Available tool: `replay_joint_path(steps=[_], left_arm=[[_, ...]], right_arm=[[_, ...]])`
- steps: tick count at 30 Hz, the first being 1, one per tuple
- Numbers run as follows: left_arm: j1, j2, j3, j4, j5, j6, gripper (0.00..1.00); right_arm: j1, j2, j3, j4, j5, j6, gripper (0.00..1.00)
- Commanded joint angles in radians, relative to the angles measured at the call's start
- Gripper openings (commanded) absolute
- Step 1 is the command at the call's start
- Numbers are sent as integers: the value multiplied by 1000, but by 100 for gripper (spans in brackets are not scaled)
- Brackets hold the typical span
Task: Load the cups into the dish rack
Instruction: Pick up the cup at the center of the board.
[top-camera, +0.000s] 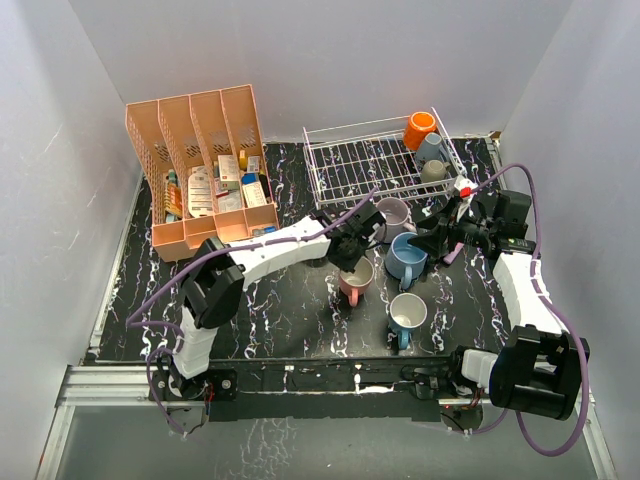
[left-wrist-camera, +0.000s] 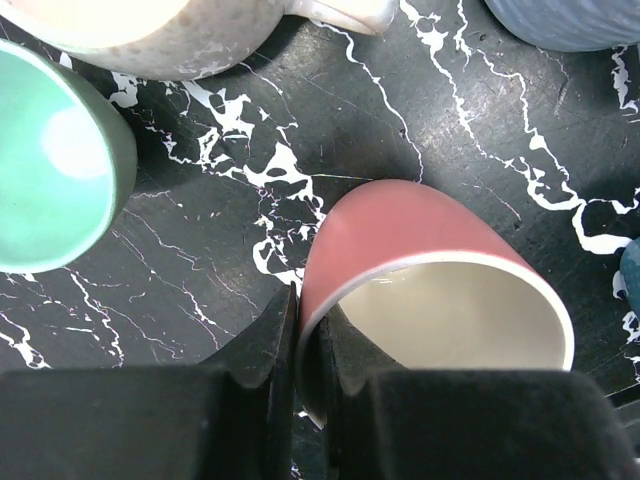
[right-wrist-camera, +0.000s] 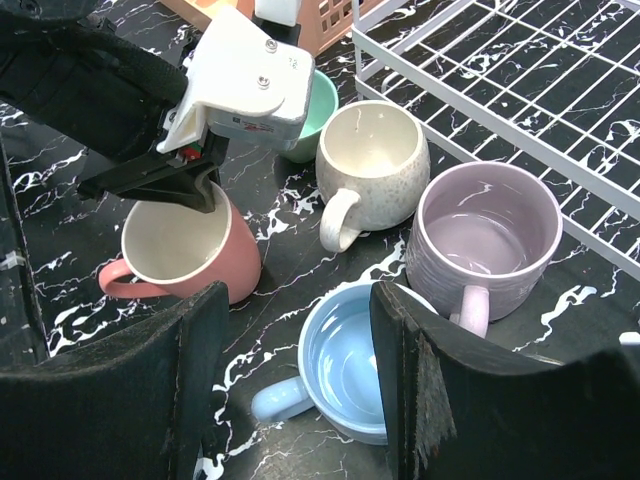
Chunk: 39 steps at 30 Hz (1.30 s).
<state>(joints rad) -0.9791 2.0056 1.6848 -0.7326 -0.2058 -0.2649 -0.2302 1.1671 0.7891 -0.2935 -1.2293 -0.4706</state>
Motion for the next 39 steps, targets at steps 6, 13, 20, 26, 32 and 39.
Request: replay_joint_path(steps=[6,13,20,26,32,39], left_arm=[[-1,-160,-111,66,-26,-31,0],[-1,-325,-267,219,-45,-65,0],[14,-514,-459,433,-44,-132,0],[62,-714,-648,680,19,-233,0],[178,-874,-833,923,154,-400,0],[304,-928,-992,1217,341,-616,0]], right_arm=[[-5,-3,41,-1,-14,-19,61],[-4,1,38,-2,-30,-19,61],[-4,7,36,-2,-47,-20,61],[-5,11,35,-2,-64,-20,61],[-6,18,32,-4,-81,-21,61],[-8,22,29,-1,-103,-22,62]])
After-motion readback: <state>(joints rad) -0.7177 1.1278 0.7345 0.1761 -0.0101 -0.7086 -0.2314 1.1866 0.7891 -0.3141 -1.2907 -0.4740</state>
